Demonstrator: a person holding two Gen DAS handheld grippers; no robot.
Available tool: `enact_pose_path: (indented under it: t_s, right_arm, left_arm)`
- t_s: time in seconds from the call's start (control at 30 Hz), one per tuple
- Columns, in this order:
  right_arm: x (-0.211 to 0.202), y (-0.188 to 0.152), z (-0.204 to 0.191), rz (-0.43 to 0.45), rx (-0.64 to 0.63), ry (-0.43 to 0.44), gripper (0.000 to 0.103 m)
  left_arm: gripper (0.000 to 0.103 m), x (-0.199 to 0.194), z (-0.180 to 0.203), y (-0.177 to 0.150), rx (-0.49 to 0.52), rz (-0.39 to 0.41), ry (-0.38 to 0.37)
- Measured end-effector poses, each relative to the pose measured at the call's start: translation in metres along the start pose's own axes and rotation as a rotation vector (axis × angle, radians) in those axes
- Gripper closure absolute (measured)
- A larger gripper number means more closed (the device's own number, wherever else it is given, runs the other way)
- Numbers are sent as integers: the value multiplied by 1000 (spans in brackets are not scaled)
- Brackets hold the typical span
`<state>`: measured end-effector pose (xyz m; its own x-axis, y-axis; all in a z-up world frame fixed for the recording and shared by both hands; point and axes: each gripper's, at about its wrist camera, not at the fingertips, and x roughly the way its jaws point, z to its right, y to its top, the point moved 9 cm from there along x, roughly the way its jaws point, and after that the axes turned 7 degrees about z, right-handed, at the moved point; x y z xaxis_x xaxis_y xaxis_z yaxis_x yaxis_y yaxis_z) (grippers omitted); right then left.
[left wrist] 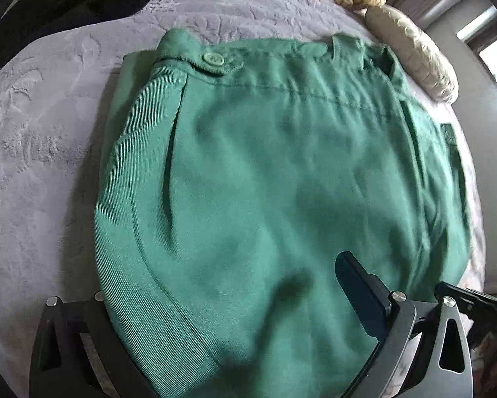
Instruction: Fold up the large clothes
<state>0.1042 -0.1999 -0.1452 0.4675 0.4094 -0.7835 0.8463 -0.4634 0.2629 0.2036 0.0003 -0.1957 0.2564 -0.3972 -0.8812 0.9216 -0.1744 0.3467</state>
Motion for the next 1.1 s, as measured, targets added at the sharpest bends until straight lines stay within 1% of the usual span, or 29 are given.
enact_pose_path:
  t_s: [0.03, 0.07, 0.13, 0.17, 0.2, 0.23, 0.27, 0.3, 0.33, 0.37, 0.4, 0.47, 0.5, 0.53, 0.6, 0.67, 0.77, 0.83, 0.9, 0.93, 1.0, 1.03, 1.1]
  right_arm:
    - [-1, 3, 2, 6, 0, -1, 89]
    - [-1, 7, 4, 12, -2, -2, 89]
    - [-2, 16, 9, 26, -7, -6, 89]
    - [-2, 19, 13, 34, -9, -12, 89]
    - [-1, 21, 15, 35, -8, -15, 89]
    - [2, 21, 20, 30, -3, -20, 89]
    - [7, 20, 26, 13, 12, -24, 90]
    - [15, 16, 34, -11, 45, -19, 90]
    - [17, 14, 39, -18, 68, -10, 90]
    - [19, 14, 43, -15, 93, 2, 89]
    - [20, 13, 44, -12, 102, 8, 89]
    - [20, 14, 46, -7, 109, 22, 89]
    - [19, 14, 46, -6, 108, 25, 89]
    - [19, 13, 46, -7, 104, 31, 89]
    - [16, 13, 47, -11, 106, 44, 89]
    - [13, 14, 49, -17, 121, 73, 89]
    - [3, 18, 51, -7, 153, 129, 89]
    - [-11, 20, 57, 22, 177, 151, 89]
    - [-31, 26, 69, 62, 201, 173, 89]
    - [-38, 27, 75, 76, 209, 179, 89]
    - [-61, 32, 95, 118, 234, 190, 89]
    - [-68, 33, 103, 130, 242, 191, 87]
    - [-79, 32, 123, 142, 257, 179, 76]
  left_arm:
    - [2, 0, 0, 1, -17, 5, -12]
    - [11, 0, -2, 3, -38, 10, -18]
    - [31, 1, -9, 4, -63, 11, -3]
    - [55, 1, -14, 4, -73, 14, 8]
    - [71, 0, -19, 5, -96, 21, -3]
    - [76, -2, -22, 5, -124, 24, -23]
    - [86, -5, -25, 7, -170, 28, -56]
    - [89, -10, -27, 9, -214, 33, -93]
    - [91, -17, -25, 12, -255, 45, -137]
    - [91, -25, -21, 15, -277, 60, -176]
    - [95, -33, -16, 18, -284, 75, -205]
    - [95, -51, 4, 27, -283, 113, -278]
    - [95, -62, 21, 35, -267, 136, -317]
    - [95, -69, 32, 41, -250, 149, -337]
    - [95, -81, 67, 54, -194, 171, -380]
    - [95, -89, 93, 64, -154, 181, -409]
    - [95, -91, 148, 76, -99, 188, -460]
    - [95, -86, 182, 79, -44, 181, -467]
    - [95, -69, 221, 79, 25, 160, -451]
    - [95, -63, 233, 76, 45, 149, -447]
    - [95, -38, 270, 69, 119, 119, -430]
    - [95, -30, 280, 62, 141, 102, -422]
    - [95, 4, 302, 48, 197, 44, -380]
